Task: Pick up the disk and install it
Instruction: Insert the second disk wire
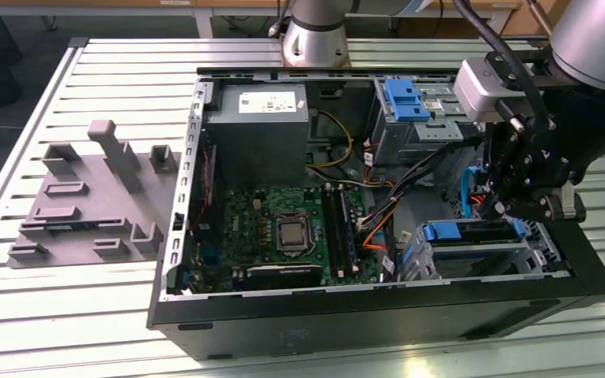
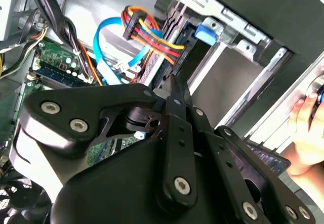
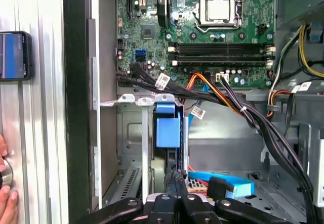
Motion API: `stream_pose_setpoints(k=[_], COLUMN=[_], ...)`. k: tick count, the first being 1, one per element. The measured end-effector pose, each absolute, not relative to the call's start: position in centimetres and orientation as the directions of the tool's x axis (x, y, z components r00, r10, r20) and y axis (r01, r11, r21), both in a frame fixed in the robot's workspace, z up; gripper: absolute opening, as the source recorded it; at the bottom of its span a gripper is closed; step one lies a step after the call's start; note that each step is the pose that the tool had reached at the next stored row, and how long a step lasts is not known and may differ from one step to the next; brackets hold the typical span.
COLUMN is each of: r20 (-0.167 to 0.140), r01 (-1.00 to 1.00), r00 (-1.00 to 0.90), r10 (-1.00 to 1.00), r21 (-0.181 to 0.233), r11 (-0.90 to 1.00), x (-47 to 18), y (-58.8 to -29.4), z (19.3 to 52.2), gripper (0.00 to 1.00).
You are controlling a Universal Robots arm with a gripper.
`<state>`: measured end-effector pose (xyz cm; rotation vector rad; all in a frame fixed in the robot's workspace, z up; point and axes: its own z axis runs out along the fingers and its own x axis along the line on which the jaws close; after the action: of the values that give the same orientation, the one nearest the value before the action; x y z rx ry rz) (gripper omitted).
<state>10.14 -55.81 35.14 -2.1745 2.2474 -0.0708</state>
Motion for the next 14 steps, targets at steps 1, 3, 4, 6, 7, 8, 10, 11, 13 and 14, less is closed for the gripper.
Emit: stream_pose_setpoints(k=[1, 3, 4, 6, 7, 8, 10, 11, 13, 14], r20=[0.022, 0.022, 0.022, 0.022, 0.022, 0.022, 0.022, 0.022, 0.022, 0.022], r01=[-0.999, -0.999, -0.999, -0.999, -0.999, -0.999, -0.999, -0.999, -0.999, -0.999], r00=[-0.033, -0.033, -0.033, -0.033, -0.033, -0.033, -0.033, -0.033, -0.034, -0.033], r10=[-0.999, -0.999, -0.999, -0.999, -0.999, -0.999, -0.999, -0.999, -0.999, -0.999], r21=[-0.042, -0.042, -0.042, -0.042, -0.042, -0.042, -0.042, -0.041, -0.041, -0.041], r11=[0.032, 0.032, 0.032, 0.032, 0.033, 0.032, 0.033, 0.032, 0.033, 0.033], x=[10.0, 9.8, 9.8, 9.8, 9.8, 9.8, 9.8, 9.8, 9.8, 9.8], y=[-55.8, -55.8, -55.8, -55.8, -55.8, -55.8, -55.8, -55.8, -55.8, -55.8], z=[35.1, 35.1, 35.1, 35.2, 35.2, 35.4, 35.7, 35.9, 36.2, 36.2], gripper=[0.11, 0.11, 0.11, 0.11, 0.11, 0.11, 0.11, 0.11, 0.11, 0.11])
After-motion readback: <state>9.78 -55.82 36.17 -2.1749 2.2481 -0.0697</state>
